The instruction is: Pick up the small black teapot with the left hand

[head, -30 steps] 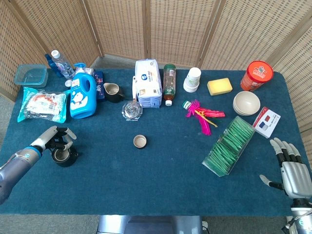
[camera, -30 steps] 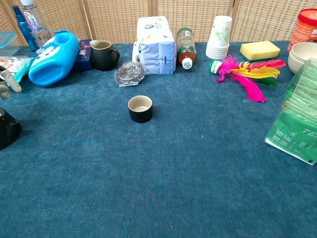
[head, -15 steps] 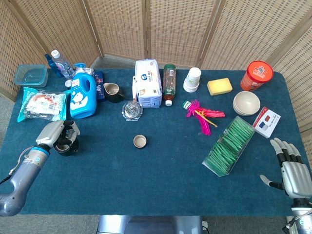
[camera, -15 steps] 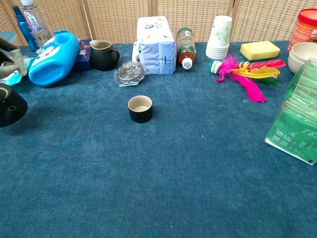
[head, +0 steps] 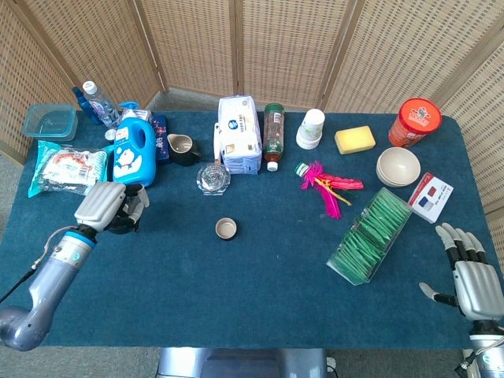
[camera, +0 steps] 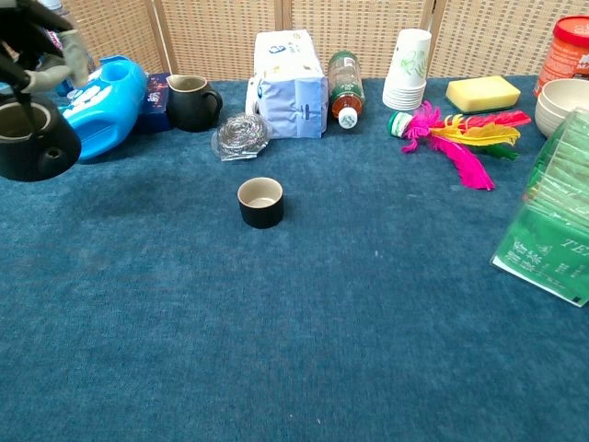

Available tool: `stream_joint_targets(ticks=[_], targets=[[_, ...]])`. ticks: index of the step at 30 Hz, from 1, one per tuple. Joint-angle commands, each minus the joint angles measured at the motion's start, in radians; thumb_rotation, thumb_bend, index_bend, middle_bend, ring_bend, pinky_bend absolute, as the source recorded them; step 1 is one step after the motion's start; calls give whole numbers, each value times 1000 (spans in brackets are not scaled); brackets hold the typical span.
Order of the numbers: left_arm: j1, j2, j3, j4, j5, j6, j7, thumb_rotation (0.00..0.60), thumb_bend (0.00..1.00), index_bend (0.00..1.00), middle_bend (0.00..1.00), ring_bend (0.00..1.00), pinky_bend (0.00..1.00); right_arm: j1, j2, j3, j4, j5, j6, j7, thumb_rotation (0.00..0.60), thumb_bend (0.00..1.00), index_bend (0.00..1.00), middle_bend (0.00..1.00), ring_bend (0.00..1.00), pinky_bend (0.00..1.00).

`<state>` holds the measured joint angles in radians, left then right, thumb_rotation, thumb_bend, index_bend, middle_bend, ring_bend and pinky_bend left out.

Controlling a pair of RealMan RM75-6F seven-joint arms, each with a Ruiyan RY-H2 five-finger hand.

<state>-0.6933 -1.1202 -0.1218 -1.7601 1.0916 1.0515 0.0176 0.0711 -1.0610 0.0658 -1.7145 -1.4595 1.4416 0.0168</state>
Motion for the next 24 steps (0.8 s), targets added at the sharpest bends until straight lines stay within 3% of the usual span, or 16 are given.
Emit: stream_joint_targets(ticks=[1, 13, 24], targets=[[-25, -38, -31, -14, -51, 8, 68, 600, 505, 628, 728, 770, 1000, 0, 0, 0, 0, 1, 0, 0, 600, 0, 0, 0, 0, 0], [-139, -234, -121, 41, -218, 29, 271, 600, 503, 628, 728, 768, 1000, 1, 5, 0, 1, 0, -2, 10, 600, 0, 0, 0, 0, 0], [-201, -358, -162, 85, -317, 60, 381, 600, 502, 628, 728, 766, 1000, 0, 12, -3, 0, -3, -5, 23, 600, 0, 0, 0, 0, 0]])
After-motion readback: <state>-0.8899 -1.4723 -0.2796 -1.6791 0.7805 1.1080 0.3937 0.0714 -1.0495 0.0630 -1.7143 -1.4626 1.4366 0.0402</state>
